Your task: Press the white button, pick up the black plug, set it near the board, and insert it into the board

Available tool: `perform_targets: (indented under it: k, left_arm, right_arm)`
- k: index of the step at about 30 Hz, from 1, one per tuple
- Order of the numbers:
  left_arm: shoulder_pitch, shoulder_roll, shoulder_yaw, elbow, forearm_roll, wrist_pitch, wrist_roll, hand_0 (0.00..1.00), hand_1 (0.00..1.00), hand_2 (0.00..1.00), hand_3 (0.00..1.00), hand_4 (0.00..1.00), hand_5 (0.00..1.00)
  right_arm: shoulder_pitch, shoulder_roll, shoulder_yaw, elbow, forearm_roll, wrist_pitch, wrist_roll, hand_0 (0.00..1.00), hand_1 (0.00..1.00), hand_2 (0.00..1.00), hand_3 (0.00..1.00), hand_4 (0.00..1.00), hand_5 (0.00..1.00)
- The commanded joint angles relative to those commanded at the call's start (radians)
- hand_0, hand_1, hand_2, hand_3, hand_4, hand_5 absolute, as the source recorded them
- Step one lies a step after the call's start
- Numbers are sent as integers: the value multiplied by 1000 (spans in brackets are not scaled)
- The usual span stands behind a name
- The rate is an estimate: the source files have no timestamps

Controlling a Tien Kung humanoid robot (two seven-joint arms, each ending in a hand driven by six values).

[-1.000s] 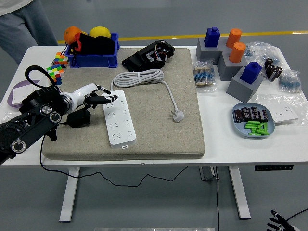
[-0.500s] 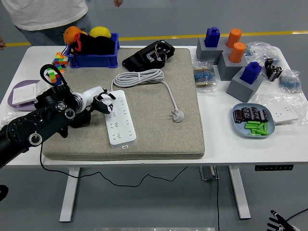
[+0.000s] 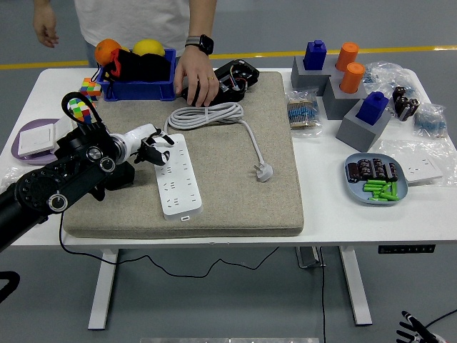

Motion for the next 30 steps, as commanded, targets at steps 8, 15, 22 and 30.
perform_targets:
  k: [8, 15, 22, 30]
  left_arm:
    - [-4, -13, -9, 31, 13, 7, -6, 2, 46, 131, 752, 327, 2]
    - [-10, -22, 1, 50, 12, 9, -2, 2, 44, 132, 751, 302, 2]
    - [-10, -30, 26, 63, 9, 13, 5, 2, 43, 132, 748, 285, 2]
    - [-6, -29, 18, 51, 12, 15, -1, 2, 42, 131, 746, 278, 2]
  right_arm:
    - [0, -4, -9, 0, 0, 0, -1, 806, 709, 696, 681, 764, 596]
    - [3, -6, -17, 0, 3, -1, -2, 806, 709, 696, 681, 764, 596]
    - [3, -8, -24, 0, 4, -1, -2, 806, 709, 696, 681, 764, 595]
    - [1, -8, -30, 0, 7, 0, 0, 806, 709, 696, 681, 764, 596]
